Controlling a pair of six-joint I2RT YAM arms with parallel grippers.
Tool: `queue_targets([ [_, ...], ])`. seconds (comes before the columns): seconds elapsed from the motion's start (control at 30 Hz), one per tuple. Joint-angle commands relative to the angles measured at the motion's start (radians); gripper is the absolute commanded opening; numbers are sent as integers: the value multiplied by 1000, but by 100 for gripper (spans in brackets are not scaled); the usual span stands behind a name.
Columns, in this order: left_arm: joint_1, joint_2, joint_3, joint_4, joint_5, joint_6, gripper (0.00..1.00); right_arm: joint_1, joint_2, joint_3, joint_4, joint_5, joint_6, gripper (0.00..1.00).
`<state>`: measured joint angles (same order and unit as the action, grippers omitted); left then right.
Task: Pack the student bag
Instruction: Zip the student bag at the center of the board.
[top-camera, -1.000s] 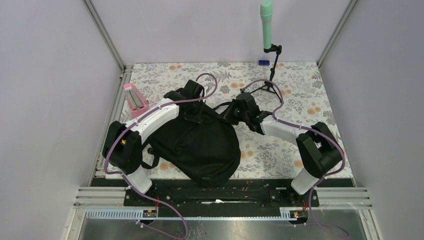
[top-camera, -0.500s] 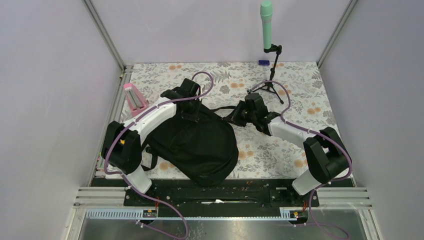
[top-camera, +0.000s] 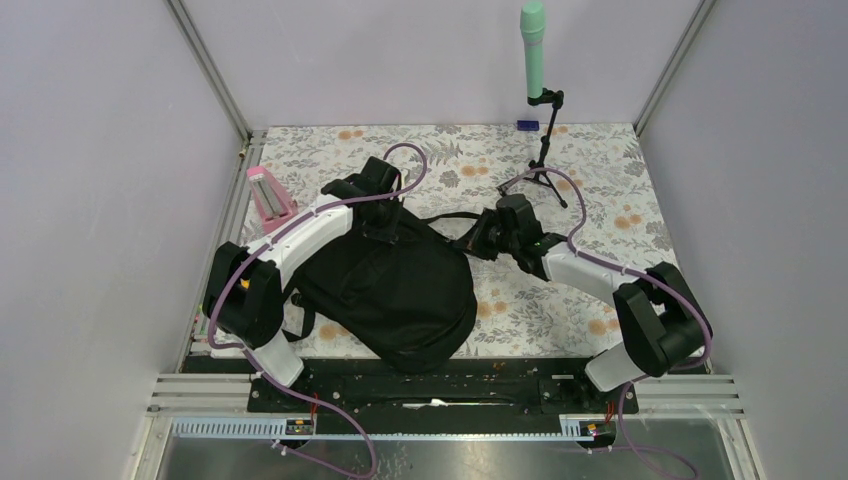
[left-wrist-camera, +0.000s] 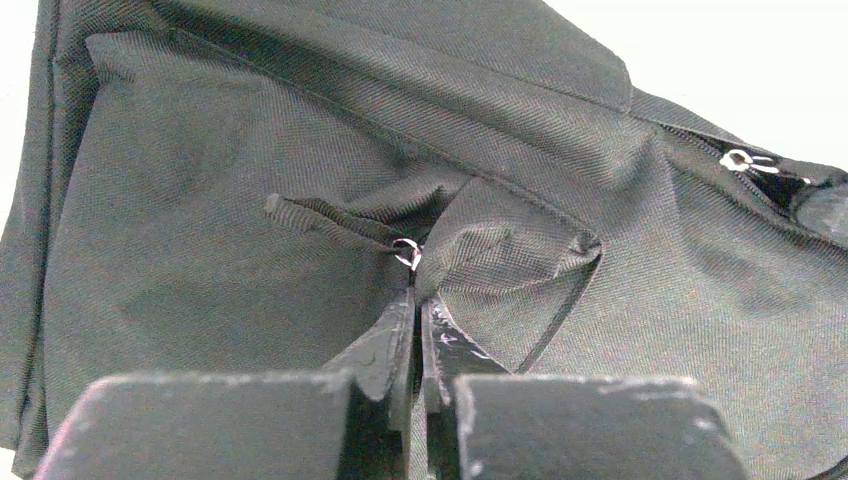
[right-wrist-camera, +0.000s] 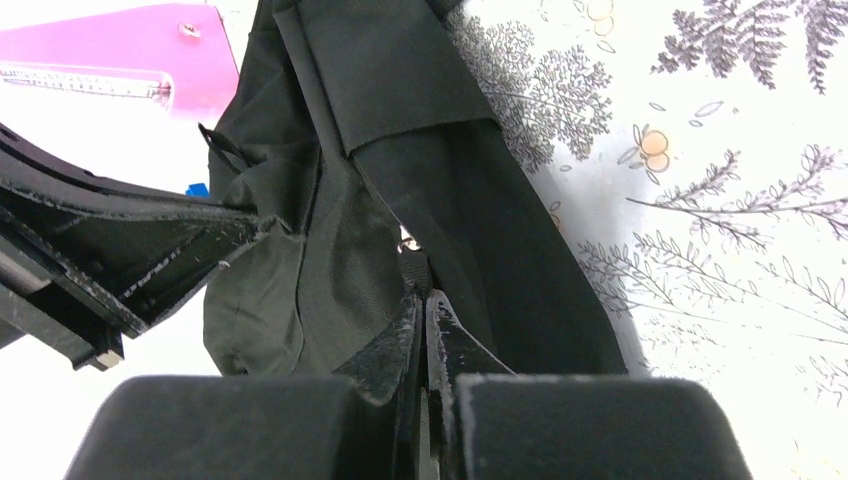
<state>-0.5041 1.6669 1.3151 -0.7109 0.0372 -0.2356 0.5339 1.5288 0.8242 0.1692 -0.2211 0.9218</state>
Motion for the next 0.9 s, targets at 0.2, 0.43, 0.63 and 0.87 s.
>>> queue_targets([
  [0.2, 29, -35, -7, -22, -105, 22, 0, -25, -166, -112, -9, -21, -48, 0],
  [0.43, 43, -35, -7, -25, -114, 21, 0, -26, -280, -134, -97, 2, -85, 0],
  [0.63, 70, -37, -7, -25, -114, 16, 0, -28, -368, -165, -150, 24, -110, 0],
  [0.87, 112, -65, -29, 6, -130, -14, 0, -27, -455, -227, -162, -49, -105, 0],
])
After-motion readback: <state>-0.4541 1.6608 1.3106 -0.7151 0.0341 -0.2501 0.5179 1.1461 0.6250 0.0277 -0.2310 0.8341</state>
